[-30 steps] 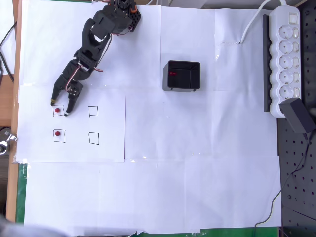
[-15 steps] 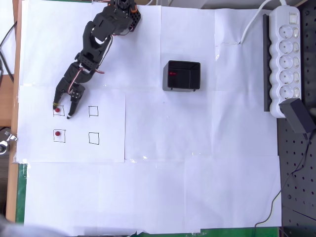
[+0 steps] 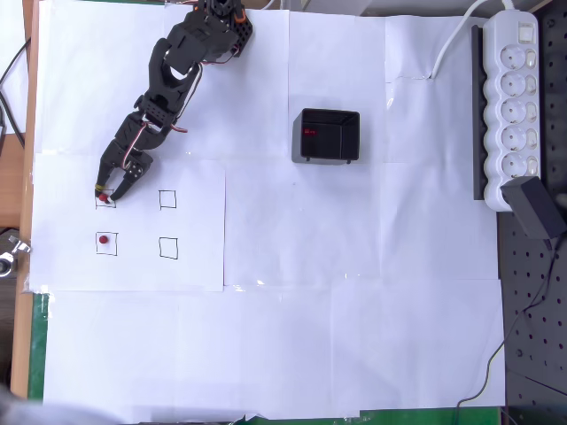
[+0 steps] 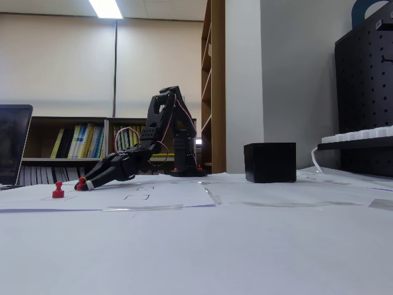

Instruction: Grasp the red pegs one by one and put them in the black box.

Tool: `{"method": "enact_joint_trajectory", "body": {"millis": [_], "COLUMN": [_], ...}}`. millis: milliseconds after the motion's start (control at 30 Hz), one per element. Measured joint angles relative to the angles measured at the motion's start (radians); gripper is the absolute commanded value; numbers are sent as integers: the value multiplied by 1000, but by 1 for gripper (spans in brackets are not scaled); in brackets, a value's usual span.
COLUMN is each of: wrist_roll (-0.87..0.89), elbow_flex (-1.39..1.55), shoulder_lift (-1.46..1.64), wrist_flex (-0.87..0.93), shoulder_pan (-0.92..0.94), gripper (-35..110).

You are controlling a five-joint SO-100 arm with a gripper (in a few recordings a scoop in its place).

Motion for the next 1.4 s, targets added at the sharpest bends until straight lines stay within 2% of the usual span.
{"method": "enact_joint_trajectory", "body": {"millis": [167,300,467,533,733,867,967,1133,1233,1400], "wrist_roll": [9,83,210,206,112,-97,-190,-365,-431,-462], "elbow_flex": [5,23,140,202,574,811,902,1003,1012,962], "shoulder_lift": [-5,-91,-290,-362,-534,-617,-630,-537,-417,-268], "wrist_flex": [34,232,827,1100,1887,2352,2462,2500,2499,2425], "shoulder_pan": [0,2,-52,-103,-365,-653,-887,-1241,-1350,-1397], "gripper": [0,0,0,0,0,0,0,0,0,10]}}
